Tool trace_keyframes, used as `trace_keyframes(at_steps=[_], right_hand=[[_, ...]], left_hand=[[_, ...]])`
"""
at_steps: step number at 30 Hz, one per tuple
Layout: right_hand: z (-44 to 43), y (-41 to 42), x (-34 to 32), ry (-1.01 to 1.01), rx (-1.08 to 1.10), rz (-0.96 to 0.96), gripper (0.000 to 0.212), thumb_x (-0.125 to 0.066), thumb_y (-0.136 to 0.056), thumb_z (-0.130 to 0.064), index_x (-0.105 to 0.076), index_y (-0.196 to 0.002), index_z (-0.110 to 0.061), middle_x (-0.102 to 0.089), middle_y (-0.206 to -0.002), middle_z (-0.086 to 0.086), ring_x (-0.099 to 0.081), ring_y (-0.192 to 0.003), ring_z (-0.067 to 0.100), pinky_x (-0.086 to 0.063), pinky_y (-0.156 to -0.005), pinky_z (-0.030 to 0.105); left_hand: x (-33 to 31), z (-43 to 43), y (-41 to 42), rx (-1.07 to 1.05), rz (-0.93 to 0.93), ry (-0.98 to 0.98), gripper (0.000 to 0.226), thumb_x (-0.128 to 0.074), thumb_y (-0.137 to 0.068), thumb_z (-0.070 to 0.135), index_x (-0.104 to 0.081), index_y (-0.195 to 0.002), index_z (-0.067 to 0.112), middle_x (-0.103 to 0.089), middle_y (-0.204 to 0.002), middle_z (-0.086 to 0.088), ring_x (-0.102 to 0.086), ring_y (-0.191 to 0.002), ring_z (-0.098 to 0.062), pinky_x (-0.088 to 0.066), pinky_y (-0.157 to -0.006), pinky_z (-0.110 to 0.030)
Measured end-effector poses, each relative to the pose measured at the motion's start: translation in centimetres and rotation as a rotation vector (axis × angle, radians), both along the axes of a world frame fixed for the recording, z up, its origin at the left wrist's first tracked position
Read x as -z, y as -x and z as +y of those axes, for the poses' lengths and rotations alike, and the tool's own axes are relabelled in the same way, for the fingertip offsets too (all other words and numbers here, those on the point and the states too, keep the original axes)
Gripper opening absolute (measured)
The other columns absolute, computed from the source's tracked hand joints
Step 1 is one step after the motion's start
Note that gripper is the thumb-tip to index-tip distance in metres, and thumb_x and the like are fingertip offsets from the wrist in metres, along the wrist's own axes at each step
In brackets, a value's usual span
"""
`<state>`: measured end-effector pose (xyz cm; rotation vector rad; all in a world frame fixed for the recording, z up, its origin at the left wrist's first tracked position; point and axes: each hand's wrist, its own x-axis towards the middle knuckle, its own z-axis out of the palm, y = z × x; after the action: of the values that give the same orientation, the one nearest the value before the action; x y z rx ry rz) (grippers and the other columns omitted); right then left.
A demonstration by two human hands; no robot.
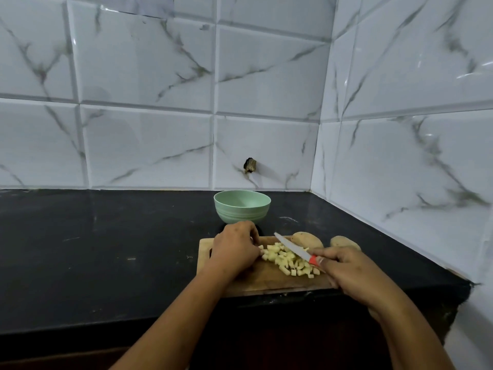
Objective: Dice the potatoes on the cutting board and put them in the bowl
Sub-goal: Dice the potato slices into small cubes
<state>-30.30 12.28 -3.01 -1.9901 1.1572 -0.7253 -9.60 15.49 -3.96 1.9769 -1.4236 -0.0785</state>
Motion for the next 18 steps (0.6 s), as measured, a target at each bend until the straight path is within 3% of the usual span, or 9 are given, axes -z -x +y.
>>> trace_keyframes(at_steps=[3, 8, 10, 12, 15, 18], right_hand=[[-0.6, 0.6, -0.2, 0.048, 0.010, -0.027, 0.026, -0.054, -0.098, -0.024, -0.067, -0.120, -0.027, -0.059, -0.067, -0.008, -0.057, -0.060, 0.008, -0.039, -0.056, 0.018], [-0.8, 0.3, 0.3, -0.015, -0.056, -0.085, 0.025, -0.053, -0.098, -0.023, -0.064, -0.120, -0.027, -0.052, -0.043, -0.017, -0.048, -0.040, -0.006, -0.034, -0.045, 0.007], [-1.1, 0.3, 0.8, -0.006, -0.031, -0.098, 0.027, -0.055, -0.097, -0.026, -0.063, -0.122, -0.026, -0.052, -0.043, -0.021, -0.049, -0.045, -0.007, -0.035, -0.050, 0.009], [-1.4, 0.6, 1.2, 0.046, 0.022, -0.104, 0.031, -0.061, -0.092, -0.034, -0.066, -0.121, -0.025, -0.060, -0.063, -0.018, -0.056, -0.062, -0.003, -0.043, -0.060, 0.016], [-1.9, 1.1, 1.5, 0.124, 0.111, -0.080, 0.027, -0.072, -0.082, -0.039, -0.070, -0.103, -0.021, -0.065, -0.090, -0.001, -0.064, -0.084, 0.015, -0.051, -0.078, 0.034], [-2.2, 1.1, 1.9, 0.154, 0.161, -0.079, 0.022, -0.070, -0.085, -0.031, -0.068, -0.100, -0.015, -0.066, -0.093, 0.009, -0.063, -0.088, 0.021, -0.050, -0.078, 0.034]], left_hand=[[0.1, -0.3, -0.3, 0.041, 0.097, -0.006, 0.020, -0.074, -0.079, 0.020, -0.057, -0.077, 0.030, -0.067, -0.092, 0.007, -0.061, -0.094, -0.010, -0.051, -0.087, -0.034], [-0.7, 0.1, -1.4, 0.035, 0.157, 0.063, 0.012, -0.068, -0.085, 0.020, -0.060, -0.083, 0.028, -0.063, -0.087, 0.011, -0.059, -0.090, -0.006, -0.047, -0.077, -0.020], [-0.9, 0.3, -1.7, 0.034, 0.119, 0.035, 0.008, -0.066, -0.087, 0.026, -0.061, -0.092, 0.029, -0.064, -0.097, 0.009, -0.057, -0.098, -0.008, -0.048, -0.083, -0.024], [-0.8, 0.2, -1.8, 0.042, 0.015, -0.125, 0.029, -0.059, -0.090, 0.039, -0.059, -0.118, 0.030, -0.058, -0.123, 0.003, -0.049, -0.118, -0.016, -0.042, -0.100, -0.034], [0.1, -0.2, -1.0, 0.173, -0.169, -0.397, 0.066, -0.035, -0.095, 0.057, -0.025, -0.150, 0.021, -0.023, -0.157, -0.005, -0.018, -0.144, -0.026, -0.017, -0.118, -0.040], [1.0, -0.7, 0.3, 0.199, -0.176, -0.460, 0.077, -0.020, -0.093, 0.063, -0.002, -0.153, 0.018, -0.005, -0.160, -0.004, -0.001, -0.147, -0.020, -0.002, -0.120, -0.041]])
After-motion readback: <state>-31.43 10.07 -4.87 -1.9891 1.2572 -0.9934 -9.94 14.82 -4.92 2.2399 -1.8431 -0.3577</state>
